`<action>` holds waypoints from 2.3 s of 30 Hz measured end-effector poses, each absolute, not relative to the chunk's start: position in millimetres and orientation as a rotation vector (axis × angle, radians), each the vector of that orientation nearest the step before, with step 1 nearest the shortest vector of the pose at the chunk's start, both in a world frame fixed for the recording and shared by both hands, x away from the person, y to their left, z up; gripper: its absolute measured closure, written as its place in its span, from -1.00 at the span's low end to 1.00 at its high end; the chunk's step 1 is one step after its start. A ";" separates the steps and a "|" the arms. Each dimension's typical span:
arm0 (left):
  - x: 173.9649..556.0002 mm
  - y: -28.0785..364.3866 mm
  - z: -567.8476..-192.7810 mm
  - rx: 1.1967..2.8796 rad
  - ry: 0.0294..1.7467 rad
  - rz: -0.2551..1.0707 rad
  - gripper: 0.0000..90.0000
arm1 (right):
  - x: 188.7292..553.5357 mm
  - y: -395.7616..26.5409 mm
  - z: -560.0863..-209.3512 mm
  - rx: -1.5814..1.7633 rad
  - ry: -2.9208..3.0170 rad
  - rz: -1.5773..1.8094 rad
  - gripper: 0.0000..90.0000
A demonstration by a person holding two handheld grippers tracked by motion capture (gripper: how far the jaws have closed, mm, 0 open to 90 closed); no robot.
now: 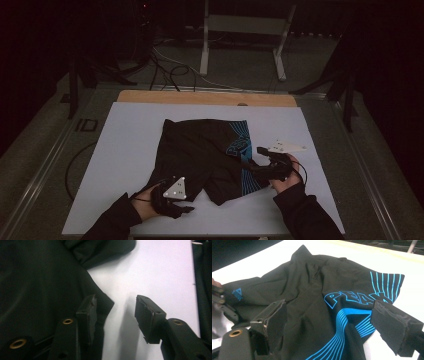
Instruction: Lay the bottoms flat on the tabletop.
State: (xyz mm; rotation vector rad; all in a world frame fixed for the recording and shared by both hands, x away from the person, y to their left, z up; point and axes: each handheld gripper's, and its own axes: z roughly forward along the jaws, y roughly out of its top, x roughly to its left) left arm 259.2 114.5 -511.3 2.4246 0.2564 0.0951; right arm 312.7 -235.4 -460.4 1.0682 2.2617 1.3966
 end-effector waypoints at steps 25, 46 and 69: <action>292.6 167.4 -465.5 2.045 0.683 0.120 0.95 | 312.5 -232.8 -460.8 1.055 2.269 1.397 -0.69; 254.4 119.0 -466.2 2.146 0.388 -0.024 0.50 | 311.4 -234.8 -460.5 1.054 2.266 1.401 -0.69; 247.9 47.8 -466.5 2.216 0.282 0.021 -0.13 | 298.3 -259.8 -465.1 1.086 2.237 1.420 -0.69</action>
